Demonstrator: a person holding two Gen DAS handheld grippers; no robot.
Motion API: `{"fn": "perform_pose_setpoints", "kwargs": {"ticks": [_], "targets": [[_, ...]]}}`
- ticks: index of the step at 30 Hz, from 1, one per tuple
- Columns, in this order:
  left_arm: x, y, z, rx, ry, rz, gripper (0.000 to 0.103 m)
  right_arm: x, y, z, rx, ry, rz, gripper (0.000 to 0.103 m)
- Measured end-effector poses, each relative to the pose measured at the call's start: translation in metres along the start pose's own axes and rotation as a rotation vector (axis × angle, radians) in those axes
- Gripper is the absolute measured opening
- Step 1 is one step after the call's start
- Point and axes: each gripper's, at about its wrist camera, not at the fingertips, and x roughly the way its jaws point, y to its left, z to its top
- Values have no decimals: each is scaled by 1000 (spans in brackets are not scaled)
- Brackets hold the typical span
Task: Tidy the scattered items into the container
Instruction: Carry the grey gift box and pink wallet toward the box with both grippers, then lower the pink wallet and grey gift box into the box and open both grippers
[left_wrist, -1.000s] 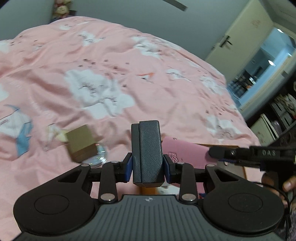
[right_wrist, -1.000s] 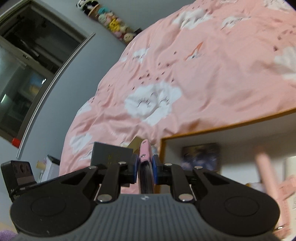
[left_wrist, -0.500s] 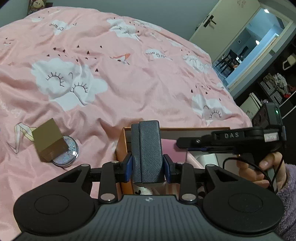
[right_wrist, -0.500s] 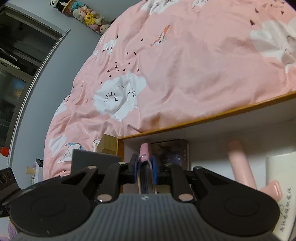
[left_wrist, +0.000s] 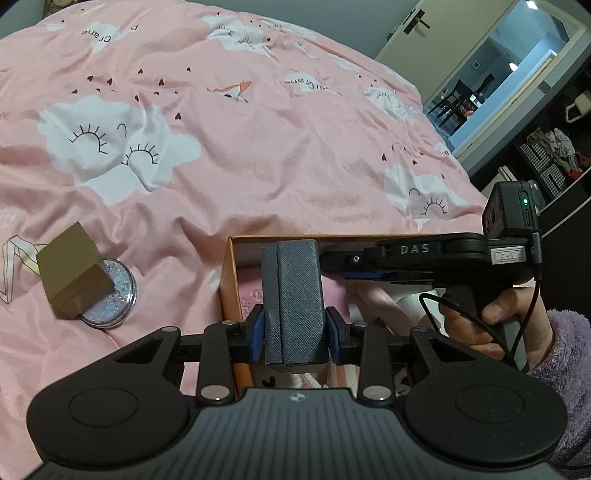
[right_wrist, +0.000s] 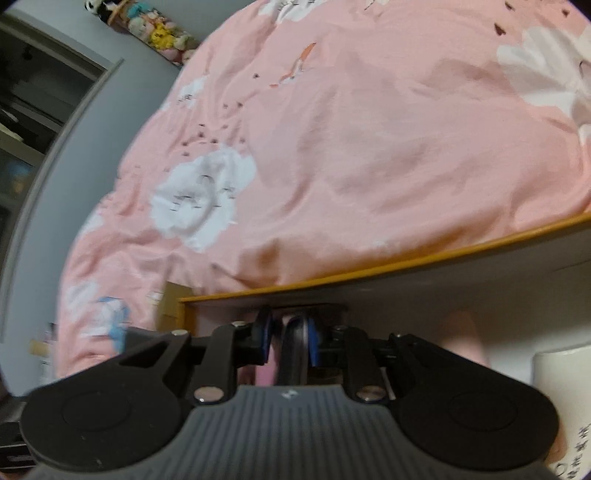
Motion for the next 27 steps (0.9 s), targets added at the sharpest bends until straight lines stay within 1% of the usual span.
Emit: {"fn": "perform_pose_setpoints", "kwargs": {"ticks": [3, 6, 9, 11, 12, 16, 20, 23, 25, 27], "targets": [[6, 0, -1, -2, 9, 8, 39, 5, -4, -1, 12, -4, -22, 25], [9, 0, -2, -2, 9, 18, 39, 12, -3, -3, -3, 10, -70, 28], [12, 1, -3, -8, 8, 22, 39, 15, -1, -7, -15, 26, -69, 32], [13, 2, -4, -8, 8, 26, 39, 12, -1, -8, -8, 32, -68, 42], [13, 2, -4, -7, 8, 27, 39, 10, -1, -9, -3, 34, -69, 48], [12, 3, -6, -11, 5, 28, 39, 1, -1, -19, -10, 59, -85, 48], [10, 3, -7, -12, -1, 27, 39, -3, 0, -33, 7, 84, -68, 46], [7, 3, -7, -9, -9, 33, 39, -1, 0, -41, 29, 107, -67, 38], [6, 3, -7, -9, -12, 29, 39, 1, 0, -46, 43, 103, -86, 22], [6, 2, -7, -9, -15, 32, 39, 1, -2, -47, 75, 79, -106, 20]]}}
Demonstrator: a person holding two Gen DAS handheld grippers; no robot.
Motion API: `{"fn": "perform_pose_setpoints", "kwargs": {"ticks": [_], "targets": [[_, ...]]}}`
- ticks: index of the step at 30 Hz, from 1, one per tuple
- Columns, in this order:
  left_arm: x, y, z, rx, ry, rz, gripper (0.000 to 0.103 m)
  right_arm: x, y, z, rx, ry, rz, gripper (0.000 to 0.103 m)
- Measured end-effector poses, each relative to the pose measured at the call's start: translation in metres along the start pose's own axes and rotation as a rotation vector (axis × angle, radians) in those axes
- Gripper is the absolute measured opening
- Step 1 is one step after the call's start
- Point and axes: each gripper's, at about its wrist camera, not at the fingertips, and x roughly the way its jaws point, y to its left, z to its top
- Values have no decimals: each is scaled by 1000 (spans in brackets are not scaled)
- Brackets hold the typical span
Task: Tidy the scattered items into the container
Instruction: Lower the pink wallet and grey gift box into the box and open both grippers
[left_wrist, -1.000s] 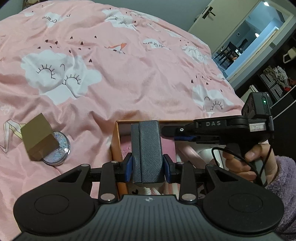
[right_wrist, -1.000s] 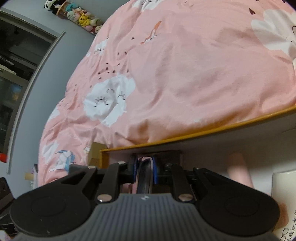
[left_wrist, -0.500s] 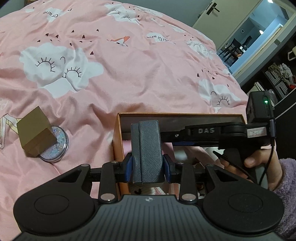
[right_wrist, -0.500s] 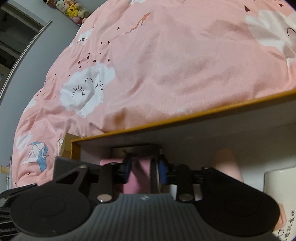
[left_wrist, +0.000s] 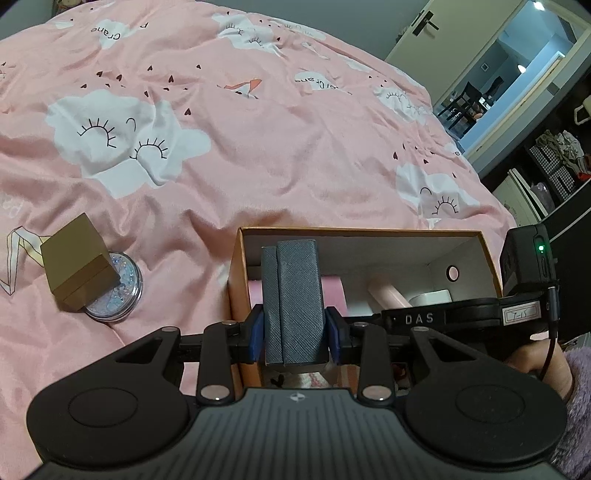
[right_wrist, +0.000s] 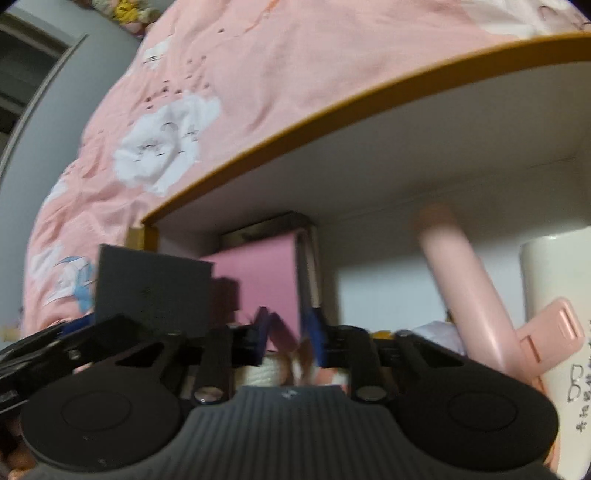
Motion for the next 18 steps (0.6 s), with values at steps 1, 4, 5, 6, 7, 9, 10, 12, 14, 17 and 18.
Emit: {"fn": "perform_pose_setpoints", "kwargs": {"ticks": [1, 4, 5, 6, 7, 9, 10, 12, 14, 17, 18], "targets": [[0, 0, 0, -1, -2, 2, 39, -1, -2, 0, 30, -9, 6, 19], [1, 0, 1, -7, -6, 2, 39, -3, -9, 2, 107, -41, 27, 15], [1, 0, 1, -8, -8, 2, 39, -3, -11, 3, 130, -51, 33, 15], [2, 0, 1, -9, -11, 3, 39, -3, -12, 4, 148, -59, 37, 15], [2, 0, 1, -10, -13, 4, 39, -2, -12, 5, 153, -60, 35, 15], [4, 0, 2, -13, -16, 3, 39, -1, -9, 6, 140, -61, 26, 16], [4, -1, 2, -15, -19, 1, 39, -1, -7, 6, 124, -62, 19, 16], [5, -1, 2, -18, -25, -8, 39, -5, -1, 4, 77, -69, -2, 16], [7, -2, 3, -23, -33, -17, 39, -10, 7, -1, 15, -78, -26, 19], [11, -4, 2, -23, -41, -18, 39, -18, 20, -12, -121, -95, -85, 19], [13, -6, 2, -18, -39, -9, 39, -21, 24, -18, -171, -100, -107, 19]]}}
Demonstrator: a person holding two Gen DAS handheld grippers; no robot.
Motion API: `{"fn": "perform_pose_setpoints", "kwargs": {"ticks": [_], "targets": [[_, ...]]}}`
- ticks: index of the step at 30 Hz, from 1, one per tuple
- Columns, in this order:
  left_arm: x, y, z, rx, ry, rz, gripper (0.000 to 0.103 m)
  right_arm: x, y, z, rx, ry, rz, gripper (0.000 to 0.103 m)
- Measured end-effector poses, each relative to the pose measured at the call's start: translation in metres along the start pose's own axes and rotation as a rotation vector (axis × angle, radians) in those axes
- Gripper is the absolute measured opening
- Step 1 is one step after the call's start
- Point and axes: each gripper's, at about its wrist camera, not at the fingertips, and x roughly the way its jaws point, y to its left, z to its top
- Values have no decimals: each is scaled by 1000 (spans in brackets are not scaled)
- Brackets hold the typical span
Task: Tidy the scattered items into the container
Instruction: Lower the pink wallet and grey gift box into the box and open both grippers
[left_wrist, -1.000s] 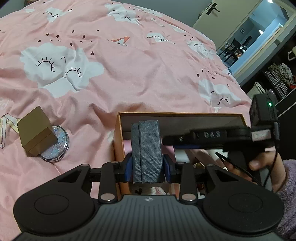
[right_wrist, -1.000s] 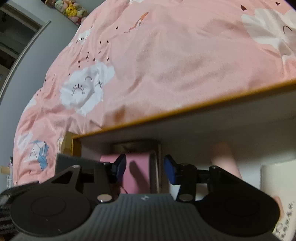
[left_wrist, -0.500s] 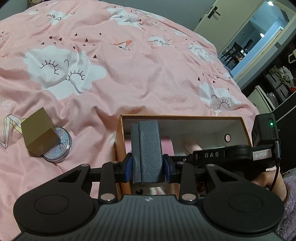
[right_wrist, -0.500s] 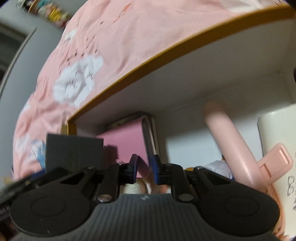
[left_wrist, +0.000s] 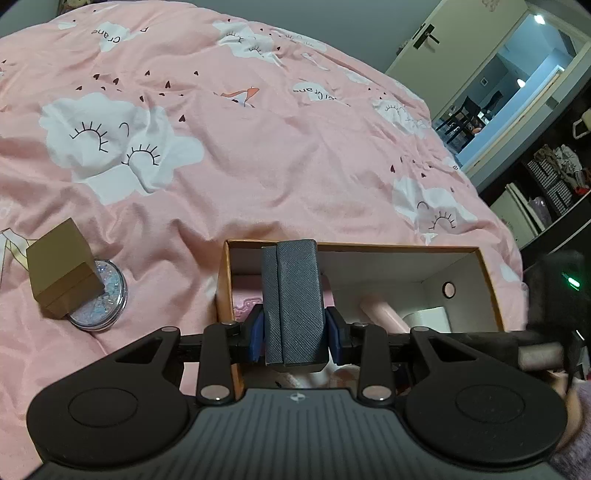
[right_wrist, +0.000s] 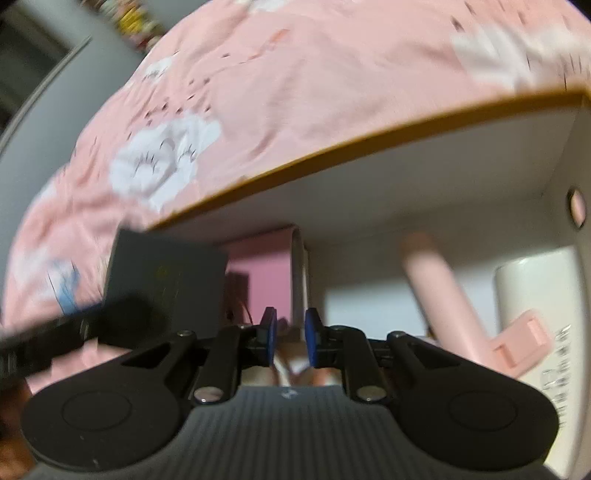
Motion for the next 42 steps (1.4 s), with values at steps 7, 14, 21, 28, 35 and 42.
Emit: {"fn": "perform_pose_setpoints", "kwargs": {"ticks": [7, 14, 21, 28, 35, 42], "targets": [[9, -6, -3, -6, -2, -21, 39, -9, 29, -26, -256, 11, -45, 20], [16, -18, -4, -3, -3, -56, 39, -3, 36, -28, -269, -8, -46, 20], [26, -14, -1, -35, -2, -97, 39, -9, 26, -22, -181, -67, -85, 20], [33, -10, 3, -48, -6, -72, 44, -9, 24, -20, -159, -74, -102, 20], [22, -13, -2, 49, -23, 118, 51, -5, 23, -19, -160, -74, -96, 20], [-3, -17, -8, 141, -76, 142, 51, -5, 32, -20, -206, -81, -51, 20]]}}
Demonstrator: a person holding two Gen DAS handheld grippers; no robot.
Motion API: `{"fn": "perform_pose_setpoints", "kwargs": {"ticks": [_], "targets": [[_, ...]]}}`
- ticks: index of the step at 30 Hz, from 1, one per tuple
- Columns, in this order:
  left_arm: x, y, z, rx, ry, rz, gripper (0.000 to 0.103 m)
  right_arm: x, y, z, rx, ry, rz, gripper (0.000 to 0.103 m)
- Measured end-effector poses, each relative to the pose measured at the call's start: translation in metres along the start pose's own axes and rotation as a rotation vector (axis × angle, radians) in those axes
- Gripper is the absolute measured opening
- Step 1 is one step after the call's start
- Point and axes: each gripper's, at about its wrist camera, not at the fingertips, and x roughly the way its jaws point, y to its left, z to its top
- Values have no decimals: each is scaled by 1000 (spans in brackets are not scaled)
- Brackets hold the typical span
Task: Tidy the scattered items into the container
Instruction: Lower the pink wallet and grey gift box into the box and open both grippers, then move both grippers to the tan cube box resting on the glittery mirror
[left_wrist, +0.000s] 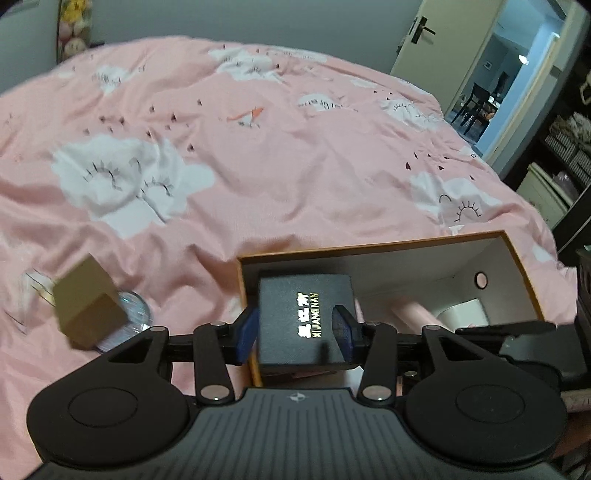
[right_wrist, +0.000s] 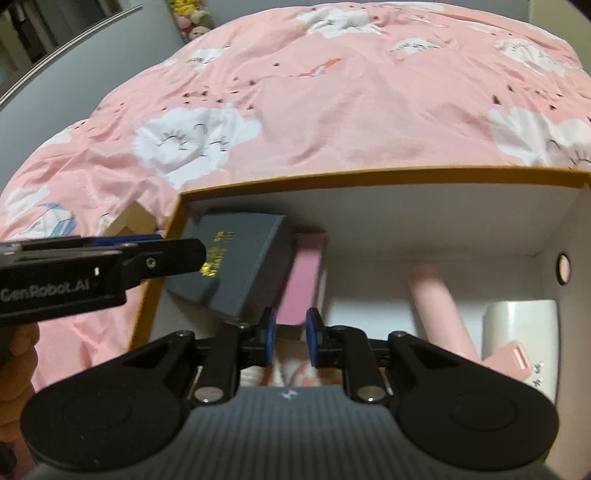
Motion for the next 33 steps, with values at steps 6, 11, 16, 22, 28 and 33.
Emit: {"fn": "perform_pose_setpoints", "kwargs": {"ticks": [6, 11, 16, 22, 28, 33], "targets": [[-20, 3, -7, 66, -30, 46, 51, 6, 7, 8, -38, -49, -43, 18], [-26, 13, -17, 64, -20, 105, 51, 7, 6, 10, -34, -51, -51, 19], [-31, 27, -24, 73, 20, 189, 50, -7, 5, 7, -11, -88, -55, 29], [-45, 43, -27, 58, 20, 251, 49, -25, 18, 7, -49, -207, -25, 43], [-65, 61, -21, 86, -6, 252, 57, -27, 53, 15, -210, -204, 72, 57], [-76, 72, -16, 198, 8, 228, 60, -19, 87, 27, -387, -136, 121, 59]]}}
